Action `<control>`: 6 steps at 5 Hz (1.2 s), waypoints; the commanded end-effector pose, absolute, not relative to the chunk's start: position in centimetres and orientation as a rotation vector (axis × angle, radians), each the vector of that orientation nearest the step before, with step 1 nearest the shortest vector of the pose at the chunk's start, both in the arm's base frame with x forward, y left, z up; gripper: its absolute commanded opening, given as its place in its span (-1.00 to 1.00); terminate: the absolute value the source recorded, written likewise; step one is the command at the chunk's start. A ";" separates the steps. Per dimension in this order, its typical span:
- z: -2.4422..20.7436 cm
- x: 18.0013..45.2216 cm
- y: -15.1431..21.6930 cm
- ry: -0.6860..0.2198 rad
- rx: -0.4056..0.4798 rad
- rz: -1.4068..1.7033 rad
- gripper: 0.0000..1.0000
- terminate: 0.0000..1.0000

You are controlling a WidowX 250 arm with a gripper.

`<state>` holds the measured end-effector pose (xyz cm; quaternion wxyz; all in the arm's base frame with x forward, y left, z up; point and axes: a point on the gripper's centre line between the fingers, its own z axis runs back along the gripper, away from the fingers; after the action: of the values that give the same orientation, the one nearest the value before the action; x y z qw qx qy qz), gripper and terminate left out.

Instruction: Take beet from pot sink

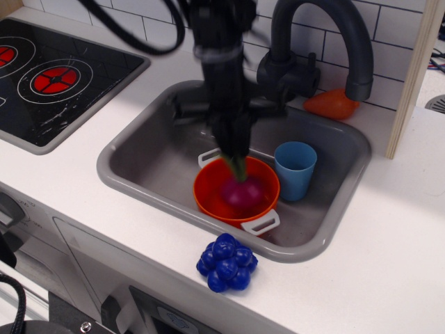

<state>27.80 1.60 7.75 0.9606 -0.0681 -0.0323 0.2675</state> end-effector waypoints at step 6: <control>5.8 33.4 9.6 -0.176 0.029 0.743 -1.00 -1.00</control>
<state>33.26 9.19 4.22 0.9293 0.0165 -0.0651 0.3631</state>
